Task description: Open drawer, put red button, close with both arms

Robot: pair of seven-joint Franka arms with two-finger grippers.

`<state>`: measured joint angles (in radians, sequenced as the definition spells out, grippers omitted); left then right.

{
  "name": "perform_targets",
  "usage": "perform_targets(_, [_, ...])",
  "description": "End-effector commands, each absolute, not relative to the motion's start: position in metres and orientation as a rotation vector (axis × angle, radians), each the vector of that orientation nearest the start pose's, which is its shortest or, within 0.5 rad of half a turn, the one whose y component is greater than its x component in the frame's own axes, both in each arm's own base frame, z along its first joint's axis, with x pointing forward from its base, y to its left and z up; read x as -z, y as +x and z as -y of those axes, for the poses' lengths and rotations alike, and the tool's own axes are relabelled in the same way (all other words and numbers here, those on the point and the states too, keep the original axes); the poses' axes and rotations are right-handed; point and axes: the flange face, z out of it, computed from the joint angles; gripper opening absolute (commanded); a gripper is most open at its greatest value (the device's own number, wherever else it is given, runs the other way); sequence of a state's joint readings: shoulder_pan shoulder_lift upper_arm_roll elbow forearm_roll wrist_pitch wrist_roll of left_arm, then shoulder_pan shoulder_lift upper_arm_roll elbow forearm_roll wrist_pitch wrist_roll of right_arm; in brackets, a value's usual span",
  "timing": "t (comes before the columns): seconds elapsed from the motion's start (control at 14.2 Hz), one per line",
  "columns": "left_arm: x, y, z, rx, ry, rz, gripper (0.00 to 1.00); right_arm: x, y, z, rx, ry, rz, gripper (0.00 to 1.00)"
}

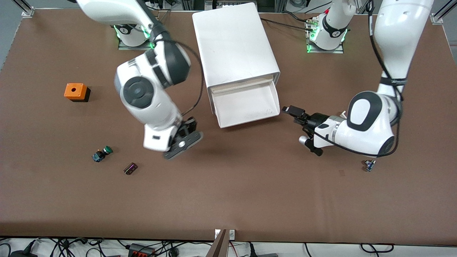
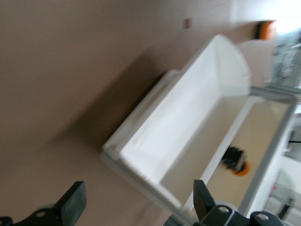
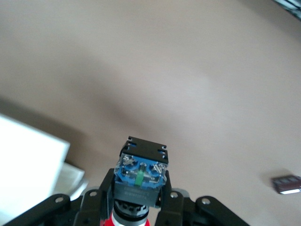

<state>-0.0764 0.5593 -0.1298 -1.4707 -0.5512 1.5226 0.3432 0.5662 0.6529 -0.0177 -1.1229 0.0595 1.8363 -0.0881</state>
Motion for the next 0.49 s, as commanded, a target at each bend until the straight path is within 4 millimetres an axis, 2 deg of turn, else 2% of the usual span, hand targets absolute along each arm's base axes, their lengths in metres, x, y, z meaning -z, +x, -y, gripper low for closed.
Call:
perform_targets(0.0, [-0.376,0.64,0.159,0.631,2.617,0.592,1.0,-0.445,0.597,-0.447,0.087,-2.922,0.918,0.0])
perform_targets(0.07, [-0.386,0.644,0.155,0.629,2.731,0.62,1.0,-0.452,0.581,-0.474,0.126,-2.911,0.909,0.0])
perform_targets(0.14, [-0.395,0.645,0.151,0.625,2.825,0.616,1.0,-0.445,0.569,-0.492,0.119,-2.919,0.877,0.0])
perform_targets(0.21, [-0.397,0.648,0.144,0.63,2.906,0.603,1.0,-0.44,0.56,-0.507,0.116,-2.925,0.844,0.0])
perform_targets(0.28, [-0.407,0.654,0.138,0.598,2.967,0.606,1.0,-0.433,0.551,-0.521,0.11,-2.933,0.815,0.0])
perform_targets(0.35, [-0.428,0.666,0.126,0.52,3.024,0.595,1.0,-0.426,0.545,-0.531,0.106,-2.94,0.782,0.0])
perform_targets(0.42, [-0.435,0.675,0.114,0.472,3.047,0.571,1.0,-0.42,0.539,-0.541,0.116,-2.94,0.751,0.0])
